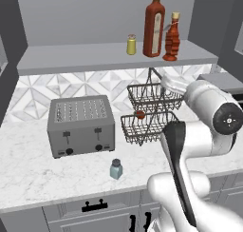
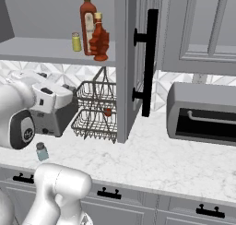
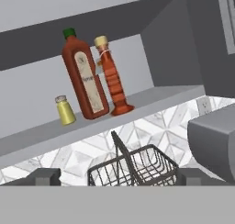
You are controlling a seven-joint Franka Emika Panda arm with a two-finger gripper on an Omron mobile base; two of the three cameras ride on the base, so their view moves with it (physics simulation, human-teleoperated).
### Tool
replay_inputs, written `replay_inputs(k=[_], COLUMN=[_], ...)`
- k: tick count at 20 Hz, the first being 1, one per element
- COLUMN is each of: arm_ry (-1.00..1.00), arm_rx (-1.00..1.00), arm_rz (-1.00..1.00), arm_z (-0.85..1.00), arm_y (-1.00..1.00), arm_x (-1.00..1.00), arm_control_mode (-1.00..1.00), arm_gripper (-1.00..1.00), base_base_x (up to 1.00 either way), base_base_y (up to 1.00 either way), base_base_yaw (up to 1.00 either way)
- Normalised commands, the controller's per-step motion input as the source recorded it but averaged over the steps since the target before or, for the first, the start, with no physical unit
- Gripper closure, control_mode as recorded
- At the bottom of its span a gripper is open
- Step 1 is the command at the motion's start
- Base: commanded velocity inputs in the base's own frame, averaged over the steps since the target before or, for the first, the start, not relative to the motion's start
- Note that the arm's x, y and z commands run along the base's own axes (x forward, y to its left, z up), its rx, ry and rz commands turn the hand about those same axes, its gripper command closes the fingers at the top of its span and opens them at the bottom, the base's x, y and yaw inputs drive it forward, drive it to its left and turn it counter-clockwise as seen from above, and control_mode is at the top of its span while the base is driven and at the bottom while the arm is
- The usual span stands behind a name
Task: Put the shaker and condiment bottle from the counter next to their counterparts in the cabinet.
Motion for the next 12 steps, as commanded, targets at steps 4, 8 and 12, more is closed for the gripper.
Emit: replay_inputs(k=[4,8,12], arm_ry=[0.04,0.10,0.00], arm_rx=[0.00,-0.01,-0.02], arm_rz=[-0.02,-0.09,-0.01], arm_z=[-0.36,-0.85,-1.00], arm_y=[0.74,0.66,0.30], arm_x=[-0.78,-0.48,-0.47], arm_control_mode=[-1.00,-1.00,-1.00], arm_gripper=[-1.00,-1.00,-1.00], base_base_x=[0.00,0.00,0.00], base_base_y=[0.00,0.00,0.00], base_base_yaw=[0.00,0.00,0.00])
